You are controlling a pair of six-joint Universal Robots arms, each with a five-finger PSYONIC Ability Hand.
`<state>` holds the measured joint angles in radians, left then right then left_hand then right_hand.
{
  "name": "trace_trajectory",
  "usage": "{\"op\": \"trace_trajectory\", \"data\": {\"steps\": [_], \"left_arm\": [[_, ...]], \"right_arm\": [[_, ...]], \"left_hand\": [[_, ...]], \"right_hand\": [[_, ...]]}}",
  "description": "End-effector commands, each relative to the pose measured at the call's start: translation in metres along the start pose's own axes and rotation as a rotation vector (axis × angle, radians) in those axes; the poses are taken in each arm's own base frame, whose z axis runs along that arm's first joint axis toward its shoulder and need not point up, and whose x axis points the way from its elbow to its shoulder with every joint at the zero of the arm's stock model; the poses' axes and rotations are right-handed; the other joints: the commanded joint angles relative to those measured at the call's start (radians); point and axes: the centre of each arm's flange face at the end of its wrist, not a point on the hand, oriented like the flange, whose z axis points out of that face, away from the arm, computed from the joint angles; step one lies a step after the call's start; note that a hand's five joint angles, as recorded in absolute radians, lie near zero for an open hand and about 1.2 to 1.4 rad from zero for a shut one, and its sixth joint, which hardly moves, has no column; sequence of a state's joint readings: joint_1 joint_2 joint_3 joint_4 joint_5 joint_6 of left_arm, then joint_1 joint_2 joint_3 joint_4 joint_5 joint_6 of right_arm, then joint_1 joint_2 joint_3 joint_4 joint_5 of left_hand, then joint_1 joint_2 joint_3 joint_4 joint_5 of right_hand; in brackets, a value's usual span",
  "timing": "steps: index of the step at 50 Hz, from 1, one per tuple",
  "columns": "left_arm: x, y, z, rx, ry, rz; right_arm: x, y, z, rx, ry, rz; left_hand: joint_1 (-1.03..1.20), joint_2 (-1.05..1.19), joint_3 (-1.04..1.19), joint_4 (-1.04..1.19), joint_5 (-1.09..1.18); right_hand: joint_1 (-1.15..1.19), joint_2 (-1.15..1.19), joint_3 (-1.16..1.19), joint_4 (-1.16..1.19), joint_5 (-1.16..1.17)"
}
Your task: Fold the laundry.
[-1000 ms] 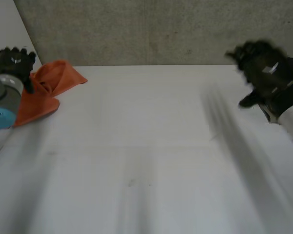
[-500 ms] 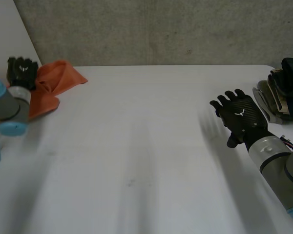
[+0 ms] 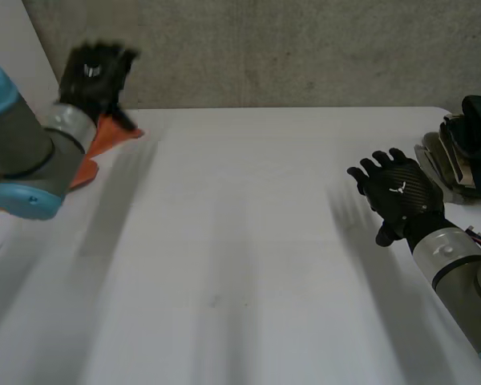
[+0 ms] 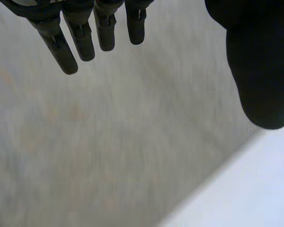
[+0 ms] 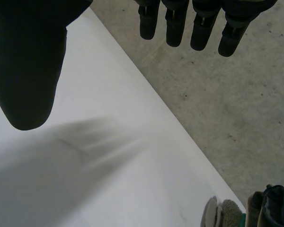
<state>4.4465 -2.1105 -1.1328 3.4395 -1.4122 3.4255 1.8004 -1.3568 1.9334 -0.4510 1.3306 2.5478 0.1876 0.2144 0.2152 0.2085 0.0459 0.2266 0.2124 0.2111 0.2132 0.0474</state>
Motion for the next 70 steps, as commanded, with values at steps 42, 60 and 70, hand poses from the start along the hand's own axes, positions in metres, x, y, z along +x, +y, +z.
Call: {"op": "trace_trajectory", "data": {"steps": [42,60,70], "left_arm": [[-0.026,-0.091,0.010,0.307,-0.173,-0.111],[0.172,-0.048,-0.110,-0.142,0.373,-0.283],[0.187,-0.008,-0.143,-0.407,0.400,-0.222]], "right_arm": [[-0.003,0.006,0.003,-0.015,-0.002,0.002],[0.034,-0.001,0.003,-0.025,0.159,0.007],[0.033,-0.002,0.003,-0.032,0.150,0.008]], "left_hand": [[1.209,1.182,1.181,1.188,1.176],[1.209,1.182,1.181,1.188,1.176],[-0.006,-0.033,-0.034,-0.027,-0.039]], "right_hand": [[-0.052,-0.038,-0.037,-0.039,-0.047],[-0.052,-0.038,-0.037,-0.039,-0.047],[-0.052,-0.038,-0.037,-0.039,-0.047]]}}
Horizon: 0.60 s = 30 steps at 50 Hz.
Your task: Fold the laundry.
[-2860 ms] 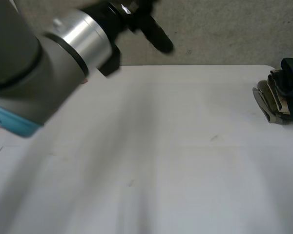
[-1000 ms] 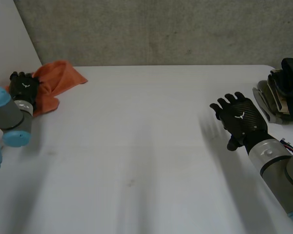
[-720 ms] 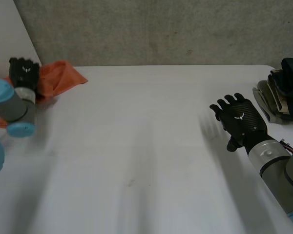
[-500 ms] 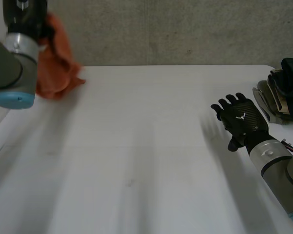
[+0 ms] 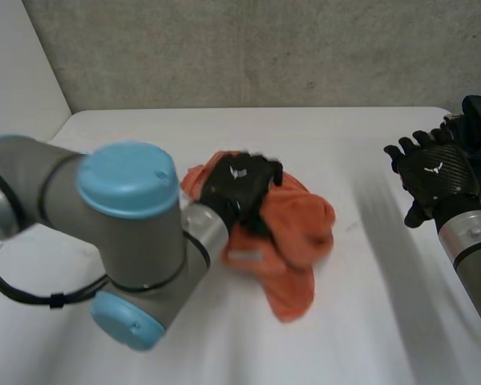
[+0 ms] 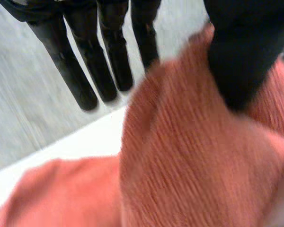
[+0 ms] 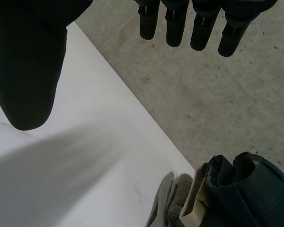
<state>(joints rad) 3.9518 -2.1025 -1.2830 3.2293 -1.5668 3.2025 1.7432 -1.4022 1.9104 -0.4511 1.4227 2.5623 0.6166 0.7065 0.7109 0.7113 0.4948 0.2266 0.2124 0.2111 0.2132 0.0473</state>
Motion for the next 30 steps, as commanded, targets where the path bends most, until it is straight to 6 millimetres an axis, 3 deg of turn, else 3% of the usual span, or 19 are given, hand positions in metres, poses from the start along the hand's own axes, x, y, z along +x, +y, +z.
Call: {"op": "trace_trajectory", "data": {"steps": [1,3,6,12,17,24,30], "left_arm": [[0.000,0.015,-0.013,-0.129,-0.019,0.006],[-0.005,-0.002,-0.022,-0.093,-0.033,0.002],[-0.018,-0.012,-0.034,-0.074,-0.071,-0.006],[-0.031,0.000,-0.060,-0.130,-0.115,-0.016],[-0.033,0.022,-0.082,-0.195,-0.133,-0.032],[-0.035,0.044,-0.081,-0.170,-0.147,-0.038],[-0.031,0.062,-0.060,-0.124,-0.131,-0.040]], "right_arm": [[-0.003,0.000,-0.002,-0.015,-0.023,0.003],[-0.004,0.000,-0.003,-0.024,-0.034,0.005],[-0.003,-0.003,-0.003,-0.043,-0.056,0.012],[0.000,-0.021,-0.002,-0.078,-0.198,0.046],[-0.004,-0.033,0.001,-0.080,-0.352,0.066],[-0.017,-0.014,0.045,-0.047,-0.466,0.054],[-0.028,0.001,0.070,-0.018,-0.501,-0.037]], "left_hand": [[-0.435,-0.525,-0.530,-0.530,-0.488],[-0.430,-0.519,-0.524,-0.524,-0.482],[-0.430,-0.519,-0.524,-0.524,-0.482],[-0.430,-0.519,-0.524,-0.524,-0.482],[-0.386,-0.475,-0.480,-0.480,-0.438],[-0.368,-0.458,-0.462,-0.463,-0.421],[-0.362,-0.452,-0.456,-0.457,-0.415]], "right_hand": [[-0.052,-0.038,-0.037,-0.039,-0.047],[-0.052,-0.038,-0.037,-0.039,-0.047],[-0.052,-0.038,-0.037,-0.039,-0.047],[-0.052,-0.038,-0.037,-0.039,-0.047],[-0.052,-0.038,-0.037,-0.039,-0.047],[-0.022,-0.007,-0.006,-0.008,-0.017],[0.023,0.037,0.038,0.036,0.028]]}}
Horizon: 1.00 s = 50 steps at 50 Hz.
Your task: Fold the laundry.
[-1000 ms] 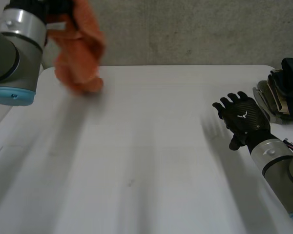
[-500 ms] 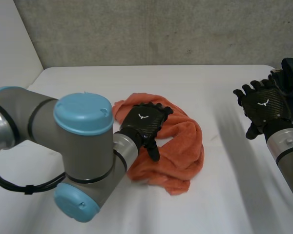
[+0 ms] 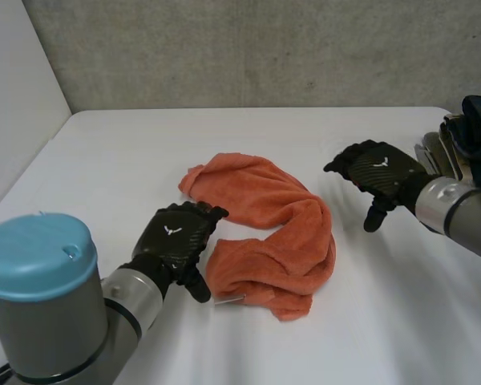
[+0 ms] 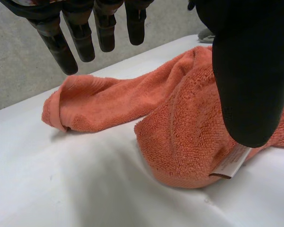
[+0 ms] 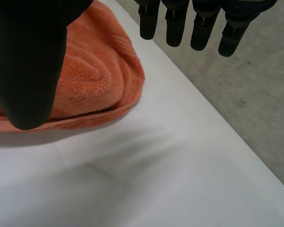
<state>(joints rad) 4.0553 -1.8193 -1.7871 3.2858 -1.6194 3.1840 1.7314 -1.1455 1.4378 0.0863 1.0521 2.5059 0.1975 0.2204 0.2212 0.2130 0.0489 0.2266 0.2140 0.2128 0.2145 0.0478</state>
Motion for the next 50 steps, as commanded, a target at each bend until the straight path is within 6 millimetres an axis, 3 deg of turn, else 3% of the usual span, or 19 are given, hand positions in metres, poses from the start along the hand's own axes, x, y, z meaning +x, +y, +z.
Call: {"op": "trace_trajectory", "data": {"steps": [1,8,11,14,16,18,19,20,25,29,31,32,36,39,42,46,48,50], "left_arm": [[0.006,0.016,0.025,0.050,0.015,-0.001],[0.026,0.034,0.050,0.027,0.064,0.021],[0.034,0.039,0.060,0.023,0.082,0.032],[0.035,0.036,0.066,0.031,0.070,0.032],[0.035,0.030,0.067,0.049,0.067,0.032],[0.034,0.021,0.068,0.074,0.058,0.032],[0.033,0.016,0.068,0.087,0.056,0.030],[0.032,0.006,0.066,0.111,0.051,0.027],[0.024,-0.034,0.051,0.202,0.034,0.017],[0.016,-0.078,0.027,0.320,0.021,0.005],[0.014,-0.096,0.016,0.376,0.017,0.000],[0.010,-0.113,0.005,0.434,0.010,-0.005],[-0.001,-0.151,-0.023,0.568,-0.013,-0.017],[-0.009,-0.168,-0.036,0.632,-0.032,-0.019],[-0.018,-0.168,-0.035,0.631,-0.057,-0.019],[-0.030,-0.146,-0.021,0.543,-0.088,-0.023],[-0.025,-0.114,-0.007,0.439,-0.070,-0.022],[-0.018,-0.079,0.007,0.321,-0.046,-0.023]], "right_arm": [[0.000,0.025,0.043,0.000,-0.051,-0.115],[-0.016,0.046,0.073,0.018,-0.122,-0.147],[-0.023,0.047,0.080,0.036,-0.144,-0.145],[-0.032,0.047,0.085,0.054,-0.168,-0.148],[-0.035,0.044,0.087,0.069,-0.176,-0.153],[-0.038,0.043,0.087,0.077,-0.183,-0.149],[-0.040,0.041,0.087,0.085,-0.187,-0.142],[-0.040,0.040,0.087,0.088,-0.186,-0.140],[-0.030,0.033,0.084,0.094,-0.149,-0.116],[0.006,0.003,0.066,0.133,-0.054,-0.055],[0.031,-0.026,0.045,0.183,0.021,-0.026],[0.037,-0.037,0.037,0.205,0.041,-0.024],[0.059,-0.092,-0.002,0.314,0.146,-0.043],[0.067,-0.128,-0.031,0.385,0.228,-0.074],[0.070,-0.151,-0.055,0.425,0.265,-0.072],[0.058,-0.145,-0.057,0.380,0.203,0.016],[0.049,-0.136,-0.050,0.342,0.169,0.050],[0.026,-0.120,-0.034,0.274,0.094,0.079]], "left_hand": [[0.060,0.037,0.036,0.045,0.034],[0.145,0.122,0.121,0.129,0.119],[0.446,0.423,0.423,0.431,0.420],[1.010,0.987,0.986,0.994,0.984],[1.198,1.175,1.175,1.183,1.172],[1.199,1.176,1.175,1.183,1.173],[1.199,1.176,1.175,1.183,1.173],[1.199,1.176,1.175,1.183,1.173],[1.199,1.176,1.175,1.183,1.173],[1.199,1.176,1.175,1.183,1.173],[1.199,1.176,1.175,1.183,1.173],[1.199,1.176,1.175,1.183,1.173],[1.199,1.176,1.175,1.183,1.173],[1.199,1.176,1.175,1.183,1.173],[1.199,1.176,1.175,1.183,1.173],[1.199,1.176,1.175,1.183,1.173],[0.673,0.650,0.650,0.658,0.647],[0.337,0.314,0.314,0.322,0.311]], "right_hand": [[0.026,0.038,0.040,0.038,0.030],[0.099,0.111,0.113,0.111,0.103],[0.181,0.194,0.195,0.193,0.185],[0.290,0.302,0.303,0.302,0.294],[0.476,0.489,0.490,0.489,0.481],[0.720,0.733,0.734,0.732,0.725],[1.024,1.036,1.038,1.036,1.028],[1.168,1.181,1.182,1.180,1.172],[1.170,1.182,1.183,1.182,1.174],[1.170,1.182,1.183,1.182,1.174],[1.170,1.182,1.183,1.182,1.174],[1.170,1.182,1.183,1.182,1.174],[1.170,1.182,1.183,1.182,1.174],[1.170,1.182,1.183,1.182,1.174],[1.170,1.182,1.183,1.182,1.174],[1.170,1.182,1.183,1.182,1.174],[1.170,1.182,1.183,1.182,1.174],[1.170,1.182,1.183,1.182,1.174]]}}
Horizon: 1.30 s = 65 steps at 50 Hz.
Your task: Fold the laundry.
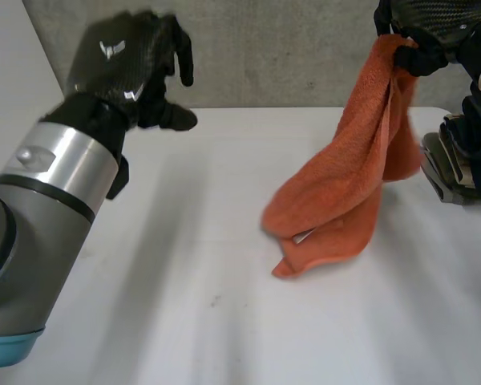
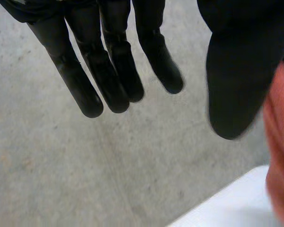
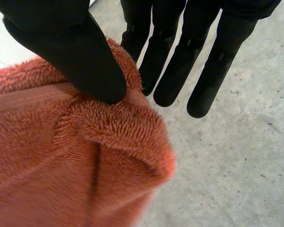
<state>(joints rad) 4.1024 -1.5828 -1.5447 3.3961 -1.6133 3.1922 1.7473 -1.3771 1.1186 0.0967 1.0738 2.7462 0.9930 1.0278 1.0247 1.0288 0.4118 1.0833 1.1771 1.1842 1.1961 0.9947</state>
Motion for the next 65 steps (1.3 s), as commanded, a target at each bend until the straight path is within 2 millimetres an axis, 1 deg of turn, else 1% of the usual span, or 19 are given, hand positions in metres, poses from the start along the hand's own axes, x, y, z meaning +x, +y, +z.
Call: {"op": "trace_trajectory", "data": {"steps": [1,3,4,8,14,21,26,33,35,39,42,45,46,49,50,54,60,64,65], "left_arm": [[0.007,0.093,-0.017,-0.295,0.028,-0.003],[0.015,0.112,-0.023,-0.357,0.050,-0.016],[0.024,0.129,-0.029,-0.410,0.073,-0.041],[0.039,0.159,-0.034,-0.495,0.098,-0.107],[0.048,0.177,-0.018,-0.509,0.083,-0.211],[0.073,0.202,0.002,-0.508,0.108,-0.299],[0.086,0.221,0.018,-0.494,0.127,-0.305],[0.110,0.235,0.032,-0.455,0.174,-0.318],[0.114,0.238,0.034,-0.451,0.181,-0.324],[0.123,0.234,0.029,-0.456,0.192,-0.349],[0.121,0.228,0.025,-0.473,0.186,-0.353],[0.103,0.188,0.030,-0.438,0.154,-0.343],[0.085,0.167,0.034,-0.417,0.123,-0.340],[0.059,0.140,0.037,-0.393,0.082,-0.325],[0.045,0.123,0.035,-0.376,0.060,-0.310],[0.021,0.097,0.027,-0.363,0.053,-0.236],[0.002,0.106,0.018,-0.446,0.096,-0.097],[-0.002,0.123,0.015,-0.504,0.114,-0.028],[-0.002,0.130,0.015,-0.521,0.115,-0.017]], "right_arm": [[-0.050,0.038,0.000,-0.165,-0.141,0.126],[-0.062,0.052,0.000,-0.213,-0.162,0.133],[-0.064,0.057,0.000,-0.229,-0.159,0.134],[-0.065,0.071,-0.005,-0.308,-0.104,0.137],[-0.069,0.080,-0.014,-0.368,-0.067,0.151],[-0.076,0.050,-0.032,-0.317,-0.067,0.198],[-0.081,0.013,-0.046,-0.232,-0.071,0.240],[-0.081,-0.018,-0.059,-0.149,-0.066,0.292],[-0.081,-0.026,-0.063,-0.123,-0.069,0.307],[-0.075,-0.027,-0.064,-0.111,-0.049,0.299],[-0.074,-0.024,-0.064,-0.119,-0.046,0.289],[-0.071,-0.016,-0.063,-0.143,-0.035,0.263],[-0.068,-0.012,-0.062,-0.154,-0.026,0.246],[-0.058,0.004,-0.062,-0.199,0.003,0.171],[-0.057,0.007,-0.062,-0.208,0.002,0.152],[-0.061,0.020,-0.062,-0.249,-0.018,0.072],[-0.072,0.050,-0.055,-0.333,-0.066,0.069],[-0.086,0.086,-0.046,-0.428,-0.119,0.108],[-0.097,0.098,-0.043,-0.459,-0.152,0.125]], "left_hand": [[-0.477,-0.512,-0.509,-0.513,-0.070],[-0.524,-0.559,-0.555,-0.560,-0.117],[-0.614,-0.649,-0.646,-0.650,-0.207],[-0.709,-0.744,-0.741,-0.745,-0.302],[-0.706,-0.741,-0.738,-0.742,-0.299],[-0.709,-0.744,-0.741,-0.745,-0.302],[-0.709,-0.744,-0.741,-0.745,-0.302],[-0.700,-0.735,-0.732,-0.736,-0.294],[-0.563,-0.598,-0.595,-0.599,-0.157],[0.400,0.366,0.369,0.365,0.807],[0.403,0.368,0.372,0.368,0.810],[0.403,0.368,0.372,0.368,0.810],[0.403,0.368,0.372,0.368,0.810],[0.403,0.368,0.372,0.368,0.810],[0.403,0.368,0.372,0.368,0.810],[0.403,0.368,0.372,0.368,0.810],[0.403,0.368,0.372,0.368,0.810],[0.403,0.368,0.372,0.368,0.810],[0.403,0.368,0.372,0.368,0.810]], "right_hand": [[0.313,0.219,0.212,0.200,0.227],[0.313,0.219,0.212,0.200,0.227],[0.313,0.219,0.212,0.200,0.227],[0.313,0.219,0.212,0.200,0.227],[0.313,0.219,0.212,0.200,0.227],[0.313,0.219,0.212,0.200,0.227],[0.313,0.219,0.212,0.200,0.227],[0.313,0.219,0.212,0.200,0.227],[0.313,0.219,0.212,0.200,0.227],[0.313,0.219,0.212,0.200,0.227],[0.313,0.219,0.212,0.200,0.227],[0.313,0.219,0.212,0.200,0.227],[0.313,0.219,0.212,0.200,0.227],[0.313,0.219,0.212,0.200,0.227],[0.313,0.219,0.212,0.200,0.227],[0.313,0.219,0.212,0.200,0.227],[0.313,0.219,0.212,0.200,0.227],[0.313,0.219,0.212,0.200,0.227],[0.313,0.219,0.212,0.200,0.227]]}}
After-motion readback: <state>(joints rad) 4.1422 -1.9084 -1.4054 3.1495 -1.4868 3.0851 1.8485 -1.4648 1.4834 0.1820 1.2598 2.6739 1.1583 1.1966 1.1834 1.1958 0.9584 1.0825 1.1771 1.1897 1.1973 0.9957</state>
